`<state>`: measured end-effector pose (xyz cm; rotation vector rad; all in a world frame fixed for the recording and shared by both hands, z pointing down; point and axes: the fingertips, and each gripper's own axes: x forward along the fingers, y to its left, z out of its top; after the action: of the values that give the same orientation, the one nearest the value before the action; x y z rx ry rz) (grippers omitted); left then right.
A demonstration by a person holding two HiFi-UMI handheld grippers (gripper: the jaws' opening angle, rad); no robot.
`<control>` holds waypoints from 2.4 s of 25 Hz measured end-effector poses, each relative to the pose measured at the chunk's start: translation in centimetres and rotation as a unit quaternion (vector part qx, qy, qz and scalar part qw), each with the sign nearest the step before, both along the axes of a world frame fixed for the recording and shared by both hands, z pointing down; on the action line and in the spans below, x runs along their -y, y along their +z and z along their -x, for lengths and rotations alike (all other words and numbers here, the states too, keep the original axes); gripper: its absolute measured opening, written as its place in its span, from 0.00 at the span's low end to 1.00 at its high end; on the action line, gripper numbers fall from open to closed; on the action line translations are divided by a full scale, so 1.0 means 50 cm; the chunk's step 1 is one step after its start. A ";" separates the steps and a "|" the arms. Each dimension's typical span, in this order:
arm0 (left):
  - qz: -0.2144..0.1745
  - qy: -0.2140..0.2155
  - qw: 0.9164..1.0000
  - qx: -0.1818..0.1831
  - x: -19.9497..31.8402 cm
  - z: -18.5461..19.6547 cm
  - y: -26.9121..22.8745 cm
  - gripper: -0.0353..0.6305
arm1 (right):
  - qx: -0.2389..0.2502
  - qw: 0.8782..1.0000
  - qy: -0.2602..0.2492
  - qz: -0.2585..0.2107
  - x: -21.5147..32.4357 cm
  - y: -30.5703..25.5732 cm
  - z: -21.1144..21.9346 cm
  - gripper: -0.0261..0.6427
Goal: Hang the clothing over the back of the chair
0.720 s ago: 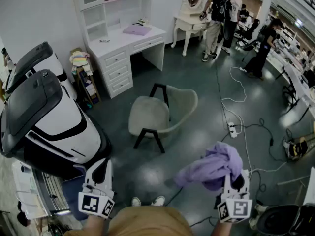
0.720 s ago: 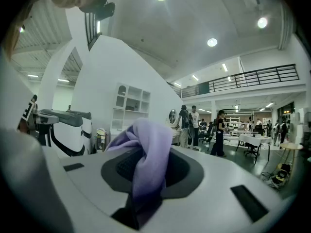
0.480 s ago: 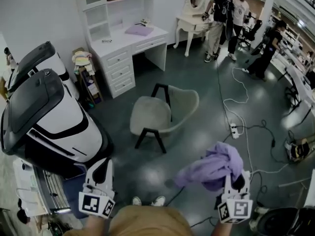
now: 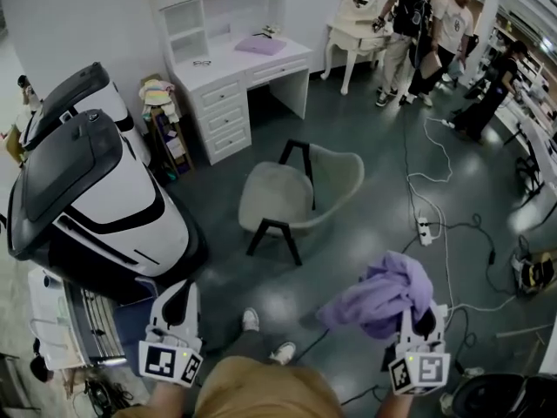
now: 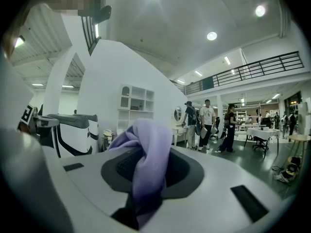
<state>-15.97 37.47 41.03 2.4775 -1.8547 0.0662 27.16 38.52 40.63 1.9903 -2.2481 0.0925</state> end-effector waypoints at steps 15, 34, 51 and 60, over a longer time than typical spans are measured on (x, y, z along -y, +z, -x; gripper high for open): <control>0.006 0.024 0.999 -0.034 0.277 0.002 0.045 0.06 | -0.013 1.000 0.010 0.010 0.237 -0.004 0.030 0.19; 0.021 0.092 0.993 -0.066 0.838 0.062 0.055 0.06 | -0.047 0.995 0.082 0.027 0.660 -0.066 0.093 0.19; 0.016 0.098 0.994 -0.045 1.004 -0.113 0.007 0.06 | -0.022 0.998 0.060 0.026 0.860 -0.039 -0.055 0.20; 0.008 0.084 0.996 -0.032 1.072 -0.170 -0.012 0.06 | -0.028 0.997 0.066 0.036 0.940 -0.021 -0.150 0.20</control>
<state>-7.50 -16.14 40.41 2.5871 -1.6129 0.0080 34.67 -8.47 39.59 2.0744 -2.0480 0.1276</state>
